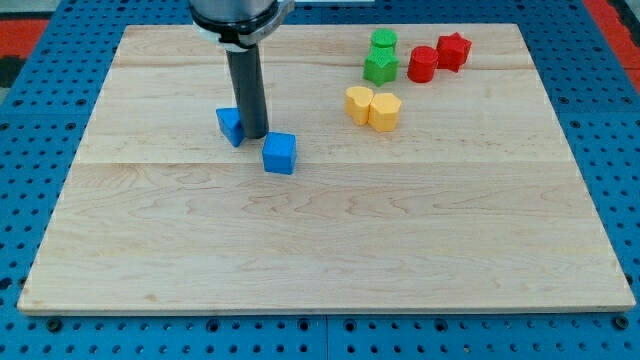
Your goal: Push the cube slightly to the bottom left of the board
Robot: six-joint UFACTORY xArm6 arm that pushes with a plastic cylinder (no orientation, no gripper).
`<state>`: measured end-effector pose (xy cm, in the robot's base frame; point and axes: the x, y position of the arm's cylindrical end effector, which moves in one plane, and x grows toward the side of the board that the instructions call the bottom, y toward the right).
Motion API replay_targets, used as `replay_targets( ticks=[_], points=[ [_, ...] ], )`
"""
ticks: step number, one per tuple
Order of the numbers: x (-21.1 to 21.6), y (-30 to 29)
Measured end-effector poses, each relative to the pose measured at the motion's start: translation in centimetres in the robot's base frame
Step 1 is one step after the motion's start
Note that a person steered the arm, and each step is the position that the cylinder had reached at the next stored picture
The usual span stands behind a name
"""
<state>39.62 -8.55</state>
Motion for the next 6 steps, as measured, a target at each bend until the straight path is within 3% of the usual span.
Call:
replay_targets(
  ticks=[1,2,3,4,5,6],
  points=[
    [-0.1,-0.7],
    [-3.6,2.6],
    [-1.9,11.1],
    [2.2,6.7],
    [3.5,-1.8],
    [4.5,-1.7]
  ],
)
